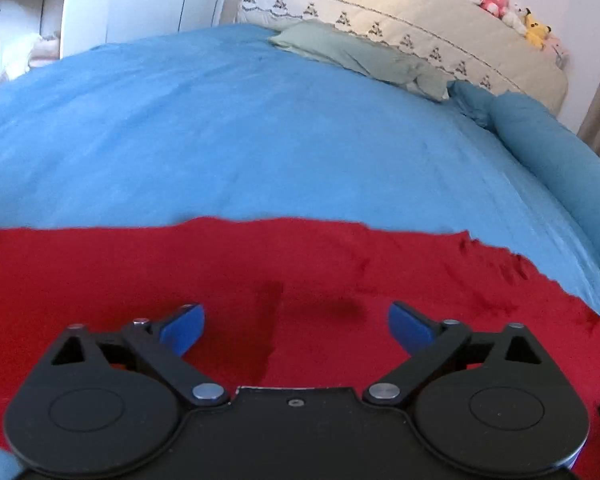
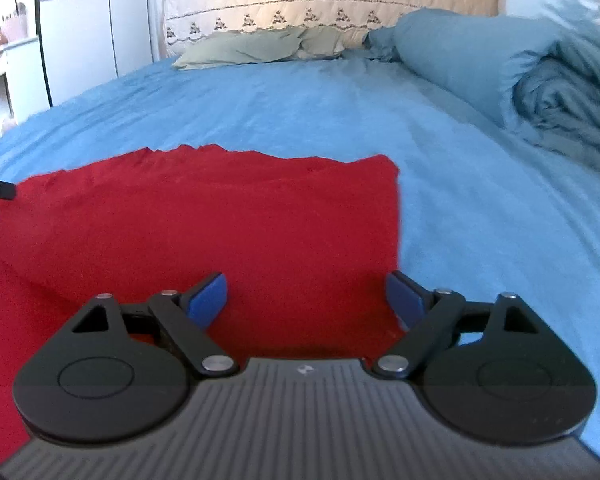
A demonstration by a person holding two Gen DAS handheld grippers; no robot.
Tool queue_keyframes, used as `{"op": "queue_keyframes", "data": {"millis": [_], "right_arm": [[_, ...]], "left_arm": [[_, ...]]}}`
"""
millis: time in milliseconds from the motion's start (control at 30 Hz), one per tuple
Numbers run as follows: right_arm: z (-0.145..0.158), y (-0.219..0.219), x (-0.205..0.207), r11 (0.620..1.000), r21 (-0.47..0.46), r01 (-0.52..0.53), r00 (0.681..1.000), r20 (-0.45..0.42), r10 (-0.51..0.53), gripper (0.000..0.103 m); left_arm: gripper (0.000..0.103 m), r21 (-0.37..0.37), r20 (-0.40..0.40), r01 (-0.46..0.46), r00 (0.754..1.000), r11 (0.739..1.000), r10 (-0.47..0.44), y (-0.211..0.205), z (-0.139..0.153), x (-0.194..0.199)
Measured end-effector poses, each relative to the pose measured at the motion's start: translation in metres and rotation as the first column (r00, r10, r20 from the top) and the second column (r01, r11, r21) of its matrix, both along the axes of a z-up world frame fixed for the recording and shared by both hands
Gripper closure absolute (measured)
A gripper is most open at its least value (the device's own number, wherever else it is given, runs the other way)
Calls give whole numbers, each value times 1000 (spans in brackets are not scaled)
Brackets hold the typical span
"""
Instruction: Fold small clothes
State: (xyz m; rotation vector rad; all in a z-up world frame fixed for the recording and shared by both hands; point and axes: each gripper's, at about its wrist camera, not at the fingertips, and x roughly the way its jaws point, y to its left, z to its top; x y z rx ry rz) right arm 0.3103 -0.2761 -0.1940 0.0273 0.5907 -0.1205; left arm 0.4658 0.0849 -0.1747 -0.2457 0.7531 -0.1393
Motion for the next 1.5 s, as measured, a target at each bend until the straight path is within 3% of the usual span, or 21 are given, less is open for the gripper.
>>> {"op": "queue_keyframes", "data": {"millis": [100, 200, 300, 400, 500, 600, 700, 800, 900, 1067, 1233, 1367, 1500], "right_arm": [[9, -2, -12, 1000, 18, -4, 1000, 9, 4, 0], [30, 2, -33, 999, 6, -36, 998, 47, 36, 0], [60, 14, -53, 997, -48, -64, 996, 59, 67, 0], [92, 31, -71, 993, -90, -76, 995, 55, 81, 0], [121, 50, -88, 989, -116, -93, 994, 55, 99, 0], [148, 75, -104, 986, -121, -116, 992, 43, 122, 0], [164, 105, -116, 982, -108, -153, 987, 23, 156, 0], [171, 136, -126, 976, -91, -196, 980, 18, 198, 0], [170, 166, -128, 971, -57, -232, 972, 22, 234, 0], [147, 221, -114, 964, 1, -265, 964, -24, 265, 0], [123, 273, -96, 953, 8, -302, 951, -60, 302, 0], [105, 298, -82, 945, 2, -328, 941, -88, 327, 0], [91, 313, -71, 940, 11, -341, 934, -114, 340, 0]], "left_arm": [[3, -57, 5, -17, 1000, 998, 18, 16, 19, -19], [3, -98, 75, 10, 997, 995, -2, 29, 51, -54], [1, -47, 169, -7, 986, 999, 15, 34, 91, -94], [0, 28, 235, -85, 969, 996, 76, 41, 127, -135], [0, 65, 242, -139, 963, 988, 120, 57, 153, -161], [0, 79, 202, -203, 962, 976, 183, 83, 161, -175], [0, 53, 177, -268, 951, 962, 255, 119, 154, -193], [0, -52, 133, -338, 930, 940, 342, 161, 137, -205], [0, -172, 95, -399, 903, 900, 419, 202, 120, -215], [2, -264, 50, -473, 864, 840, 502, 250, 86, -204], [18, -351, -26, -505, 847, 789, 531, 281, 45, -186], [34, -352, -83, -530, 839, 772, 538, 300, 18, -165], [49, -357, -57, -539, 828, 763, 558, 312, 12, -155]]}}
